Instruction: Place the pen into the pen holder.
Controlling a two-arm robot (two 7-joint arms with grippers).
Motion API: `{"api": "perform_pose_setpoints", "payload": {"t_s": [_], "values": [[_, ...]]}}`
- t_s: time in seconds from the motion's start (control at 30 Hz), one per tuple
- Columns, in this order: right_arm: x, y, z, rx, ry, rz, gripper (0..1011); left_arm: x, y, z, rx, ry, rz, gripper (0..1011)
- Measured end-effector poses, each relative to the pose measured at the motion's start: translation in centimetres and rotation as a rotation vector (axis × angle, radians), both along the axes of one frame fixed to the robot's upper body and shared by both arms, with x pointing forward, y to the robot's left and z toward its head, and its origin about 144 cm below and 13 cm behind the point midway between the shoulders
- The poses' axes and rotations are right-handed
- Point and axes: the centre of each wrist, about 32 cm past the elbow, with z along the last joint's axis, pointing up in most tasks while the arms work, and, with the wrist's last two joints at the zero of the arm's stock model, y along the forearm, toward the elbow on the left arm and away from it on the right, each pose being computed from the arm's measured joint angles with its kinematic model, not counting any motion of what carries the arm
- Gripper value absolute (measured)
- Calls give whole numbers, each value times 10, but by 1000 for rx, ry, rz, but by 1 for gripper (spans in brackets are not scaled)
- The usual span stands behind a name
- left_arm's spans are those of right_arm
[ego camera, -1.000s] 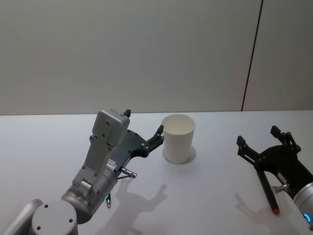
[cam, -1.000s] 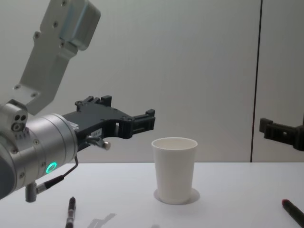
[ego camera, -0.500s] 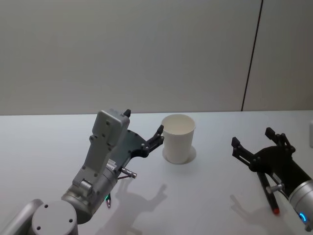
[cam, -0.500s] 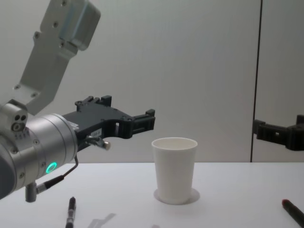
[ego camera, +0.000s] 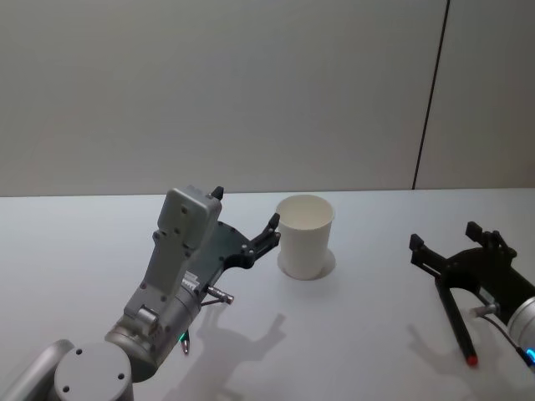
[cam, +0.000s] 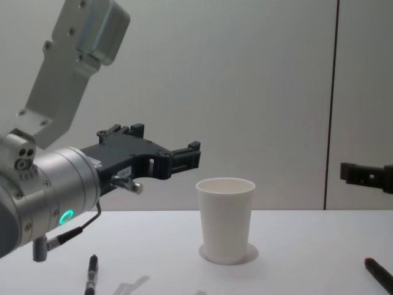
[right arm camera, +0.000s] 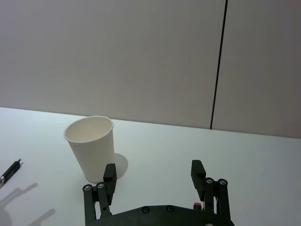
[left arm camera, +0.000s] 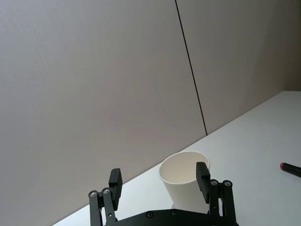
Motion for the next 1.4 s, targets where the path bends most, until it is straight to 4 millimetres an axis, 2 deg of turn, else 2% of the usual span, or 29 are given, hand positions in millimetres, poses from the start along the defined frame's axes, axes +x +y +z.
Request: {"api": "perform_pose_setpoints", "payload": {"t_s": [0.53, 1.4], "values": [[17, -9, 16, -6, 148, -20, 1002, 0, 0, 0, 0, 0, 0, 1004], [50, -3, 32, -4, 360, -70, 1002, 0, 0, 0, 0, 0, 0, 1004]]}}
